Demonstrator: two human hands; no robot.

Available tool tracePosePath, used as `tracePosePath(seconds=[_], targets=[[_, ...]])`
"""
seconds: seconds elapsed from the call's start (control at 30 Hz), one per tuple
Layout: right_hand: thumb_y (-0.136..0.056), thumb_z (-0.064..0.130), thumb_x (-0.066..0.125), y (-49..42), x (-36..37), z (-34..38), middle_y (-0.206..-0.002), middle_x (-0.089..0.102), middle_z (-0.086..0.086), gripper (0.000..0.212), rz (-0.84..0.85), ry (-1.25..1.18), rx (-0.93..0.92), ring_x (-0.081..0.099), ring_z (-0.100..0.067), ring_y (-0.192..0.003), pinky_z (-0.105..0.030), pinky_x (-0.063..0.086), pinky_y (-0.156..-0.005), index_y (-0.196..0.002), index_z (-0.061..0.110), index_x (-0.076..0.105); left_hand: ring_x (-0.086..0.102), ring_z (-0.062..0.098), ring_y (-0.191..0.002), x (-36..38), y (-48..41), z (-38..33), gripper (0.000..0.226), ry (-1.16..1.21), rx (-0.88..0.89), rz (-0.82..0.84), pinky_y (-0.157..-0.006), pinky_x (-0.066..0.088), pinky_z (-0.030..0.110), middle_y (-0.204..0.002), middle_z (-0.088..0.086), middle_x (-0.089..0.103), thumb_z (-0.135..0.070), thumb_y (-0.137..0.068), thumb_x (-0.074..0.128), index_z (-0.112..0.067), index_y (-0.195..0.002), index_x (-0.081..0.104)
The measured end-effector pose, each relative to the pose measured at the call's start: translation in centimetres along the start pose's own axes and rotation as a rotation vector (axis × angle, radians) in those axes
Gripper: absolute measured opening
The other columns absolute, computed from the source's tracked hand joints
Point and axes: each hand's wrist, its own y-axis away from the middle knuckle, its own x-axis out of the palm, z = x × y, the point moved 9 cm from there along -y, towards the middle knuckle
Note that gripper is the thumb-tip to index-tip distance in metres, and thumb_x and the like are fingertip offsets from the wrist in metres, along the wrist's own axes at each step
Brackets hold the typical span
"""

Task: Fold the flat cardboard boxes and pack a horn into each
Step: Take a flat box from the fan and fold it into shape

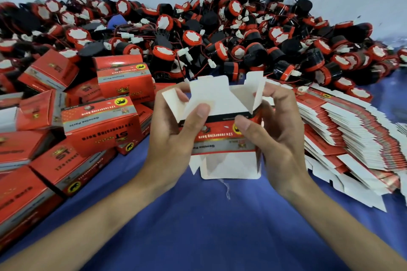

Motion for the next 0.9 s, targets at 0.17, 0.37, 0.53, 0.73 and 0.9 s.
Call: tracePosePath(seconds=[0.17,0.37,0.53,0.73,0.9], targets=[[-0.070,0.029,0.064,0.5,0.7,-1.8,-0.097,0.064,-0.005,0.037,0.000,-0.027,0.082,0.055,-0.027,-0.086,-0.050,0.049,-0.074,-0.103,0.019,0.048,0.064,-0.001,-0.074,-0.7,-0.4,1.5,0.031,-0.044,-0.102,-0.049,-0.061,0.050,0.014,-0.078,-0.018,0.065,-0.031,-0.078,0.071,-0.019,-0.091,0.046],[-0.074,0.038,0.062,0.4,0.3,-3.1,-0.076,0.054,-0.006,0.026,-0.105,-0.016,0.105,0.049,-0.022,-0.073,-0.044,0.044,-0.065,-0.091,0.024,0.047,0.059,0.010,-0.070,-1.0,-0.1,3.3,0.032,-0.021,-0.218,-0.083,-0.060,0.052,0.021,-0.078,-0.001,0.054,-0.034,-0.074,0.071,-0.018,-0.085,0.046],[-0.082,0.023,0.058,0.4,0.4,-5.1,-0.082,0.062,0.002,0.030,-0.109,-0.084,0.185,0.058,-0.020,-0.080,-0.040,0.051,-0.075,-0.108,0.039,0.053,0.066,0.015,-0.070,-0.8,0.3,4.5,0.027,0.013,-0.326,-0.056,-0.059,0.055,0.027,-0.078,0.002,0.061,-0.039,-0.074,0.068,-0.021,-0.088,0.054],[-0.077,0.044,0.058,0.7,0.7,-5.1,-0.088,0.066,0.005,0.017,-0.094,0.000,0.183,0.064,-0.022,-0.090,-0.041,0.053,-0.079,-0.086,0.044,0.072,0.067,0.022,-0.079,-0.2,0.6,4.7,0.036,-0.026,-0.360,0.040,-0.068,0.057,0.031,-0.094,0.020,0.067,-0.044,-0.081,0.053,-0.014,-0.095,0.068],[-0.076,0.049,0.055,0.9,0.9,-5.4,-0.090,0.059,-0.010,0.018,-0.085,-0.025,0.236,0.061,-0.024,-0.087,-0.041,0.051,-0.076,-0.079,0.040,0.070,0.071,0.029,-0.083,0.1,1.1,5.3,0.063,-0.025,-0.430,0.078,-0.069,0.059,0.034,-0.096,0.024,0.068,-0.054,-0.080,0.047,0.002,-0.108,0.059]])
